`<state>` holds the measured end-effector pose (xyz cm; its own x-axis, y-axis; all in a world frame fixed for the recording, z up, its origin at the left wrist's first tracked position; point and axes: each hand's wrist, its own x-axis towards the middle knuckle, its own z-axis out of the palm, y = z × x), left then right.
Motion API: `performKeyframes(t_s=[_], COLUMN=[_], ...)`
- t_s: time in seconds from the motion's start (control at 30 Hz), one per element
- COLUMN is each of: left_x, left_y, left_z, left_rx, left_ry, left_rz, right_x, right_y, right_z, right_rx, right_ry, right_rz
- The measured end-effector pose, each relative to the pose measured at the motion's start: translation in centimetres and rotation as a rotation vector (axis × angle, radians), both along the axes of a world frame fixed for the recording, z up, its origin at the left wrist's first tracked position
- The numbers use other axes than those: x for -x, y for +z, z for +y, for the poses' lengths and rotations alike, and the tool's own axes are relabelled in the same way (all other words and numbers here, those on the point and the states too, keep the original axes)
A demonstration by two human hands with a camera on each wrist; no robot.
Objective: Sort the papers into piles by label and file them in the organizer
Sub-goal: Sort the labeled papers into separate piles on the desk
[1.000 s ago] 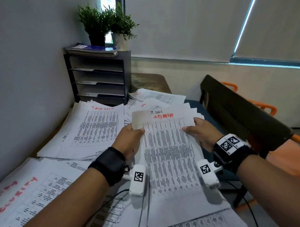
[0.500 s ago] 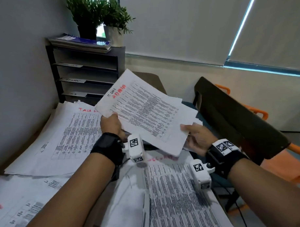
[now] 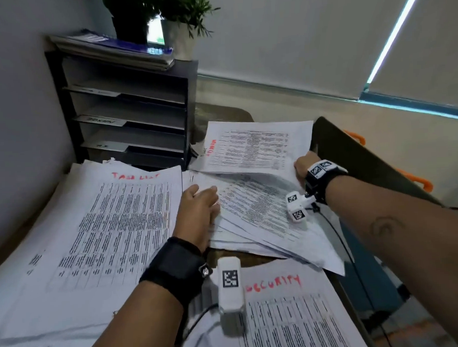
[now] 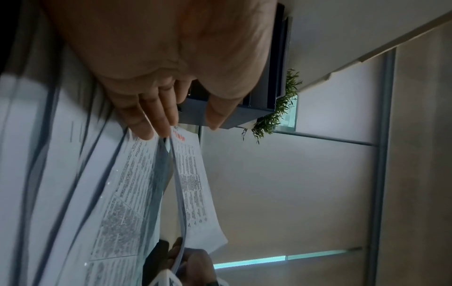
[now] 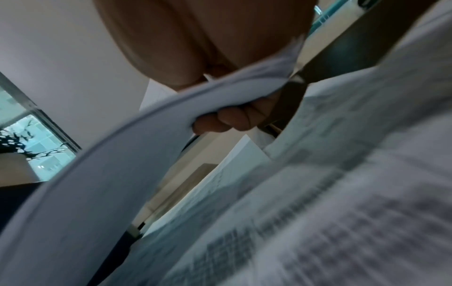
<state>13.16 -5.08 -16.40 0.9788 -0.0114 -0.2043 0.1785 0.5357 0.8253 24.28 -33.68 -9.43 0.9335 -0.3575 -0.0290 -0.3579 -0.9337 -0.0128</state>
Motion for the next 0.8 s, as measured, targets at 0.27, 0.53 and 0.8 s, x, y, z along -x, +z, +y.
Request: performKeyframes(t_s=[0.27, 0.53, 0.8], left_x=[-0.7, -0.7, 0.8], left_y=[-1.0, -0.9, 3.0], left_z=[-0.3, -0.5, 1.0], left_rx=[0.016, -0.045, -0.137], left_ry=[0.013, -0.014, -0.112], left_rz=[0.012, 0.008, 0.001], right_x=[-9.9, -4.2, 12.6], right_y=[-0.8, -0.7, 1.6], right_z=[-2.3, 1.6, 8.9], right_rx=[0.212, -0.14, -0.673], right_ry=[0.164, 0.131, 0.534], right_rz=[0.132, -0.24, 0.005])
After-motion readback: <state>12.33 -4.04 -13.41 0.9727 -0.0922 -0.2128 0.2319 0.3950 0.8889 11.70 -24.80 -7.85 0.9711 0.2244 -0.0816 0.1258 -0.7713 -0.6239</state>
